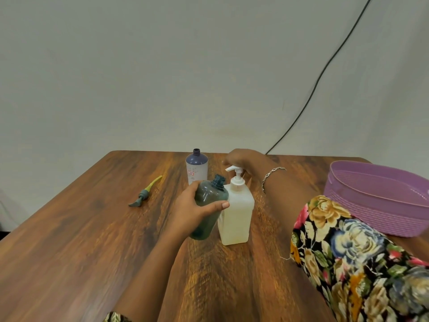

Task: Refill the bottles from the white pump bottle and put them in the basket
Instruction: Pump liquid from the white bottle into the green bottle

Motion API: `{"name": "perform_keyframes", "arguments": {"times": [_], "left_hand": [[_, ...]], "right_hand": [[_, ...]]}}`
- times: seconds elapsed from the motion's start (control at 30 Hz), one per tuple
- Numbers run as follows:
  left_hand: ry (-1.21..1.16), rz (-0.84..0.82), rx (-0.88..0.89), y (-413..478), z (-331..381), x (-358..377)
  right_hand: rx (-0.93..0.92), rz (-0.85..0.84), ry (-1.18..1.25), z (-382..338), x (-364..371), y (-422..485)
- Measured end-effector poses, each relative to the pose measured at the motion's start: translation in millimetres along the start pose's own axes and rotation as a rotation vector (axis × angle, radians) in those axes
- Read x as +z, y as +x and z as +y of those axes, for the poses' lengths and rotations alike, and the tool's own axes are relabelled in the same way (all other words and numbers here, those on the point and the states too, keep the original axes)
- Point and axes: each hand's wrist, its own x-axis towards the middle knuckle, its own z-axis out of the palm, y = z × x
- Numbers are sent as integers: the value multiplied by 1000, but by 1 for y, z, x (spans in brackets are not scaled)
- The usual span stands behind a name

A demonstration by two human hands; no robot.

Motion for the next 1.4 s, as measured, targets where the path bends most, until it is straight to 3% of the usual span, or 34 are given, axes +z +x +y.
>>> {"name": "perform_keyframes", "arguments": {"times": [0.27, 0.63, 0.83, 1.2, 1.4], "left_hand": [[-15, -23, -8, -2, -5, -3], [-6, -52, -3, 1, -2, 2], [4, -38, -13, 2, 8, 3], [0, -57, -35, 3, 3, 0], [-22, -68, -24, 4, 10, 2]], "right_hand": [[4, -20, 4, 0, 12, -1], [-89, -39, -169, 2, 11, -6], [-95, -116, -92, -2, 5, -12], [-94, -60, -254, -2, 14, -5], [-60, -166, -41, -4, 4, -10]]}}
